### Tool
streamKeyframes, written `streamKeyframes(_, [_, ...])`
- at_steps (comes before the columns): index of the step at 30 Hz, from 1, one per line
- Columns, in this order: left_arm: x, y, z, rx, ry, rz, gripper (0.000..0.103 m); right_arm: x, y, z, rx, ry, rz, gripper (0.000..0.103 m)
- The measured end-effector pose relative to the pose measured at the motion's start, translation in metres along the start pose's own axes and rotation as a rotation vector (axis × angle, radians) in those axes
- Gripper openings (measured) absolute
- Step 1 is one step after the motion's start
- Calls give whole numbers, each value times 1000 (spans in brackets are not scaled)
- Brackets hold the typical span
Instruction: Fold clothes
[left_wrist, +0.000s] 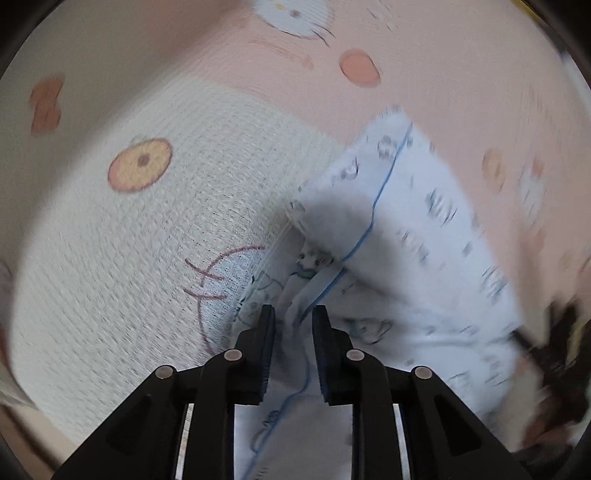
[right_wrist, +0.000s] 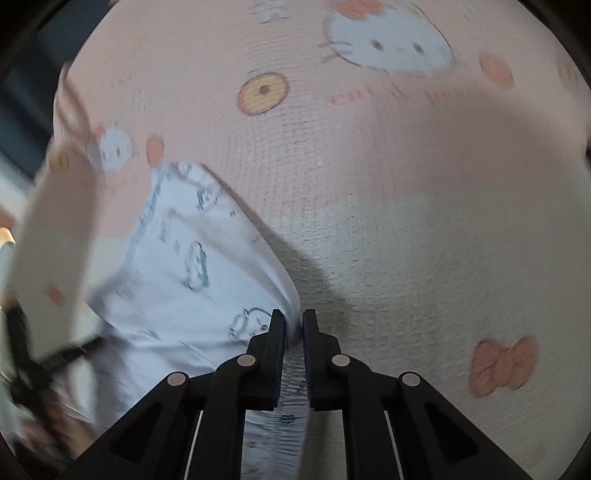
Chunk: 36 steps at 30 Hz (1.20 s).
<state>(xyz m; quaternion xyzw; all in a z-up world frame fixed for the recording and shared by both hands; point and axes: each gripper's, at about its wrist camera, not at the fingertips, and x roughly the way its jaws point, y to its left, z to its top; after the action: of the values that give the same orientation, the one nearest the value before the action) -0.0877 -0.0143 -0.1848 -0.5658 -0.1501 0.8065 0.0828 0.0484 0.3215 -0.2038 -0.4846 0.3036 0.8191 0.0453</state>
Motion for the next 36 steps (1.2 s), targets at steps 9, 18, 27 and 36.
streamKeyframes(9, [-14, 14, 10, -100, -73, -81, 65, 3, 1, 8, 50, 20, 109, 42])
streamKeyframes(18, [-28, -7, 37, 95, -92, -10, 65, 33, 7, 37, 40, 103, 174, 43])
streamKeyframes(27, [-10, -68, 12, 255, -57, 26, 65, 51, -7, 49, 96, 151, 259, 42])
streamKeyframes(36, [17, -114, -9, 272, 77, -102, 65, 45, -24, 41, 166, 144, 368, 9])
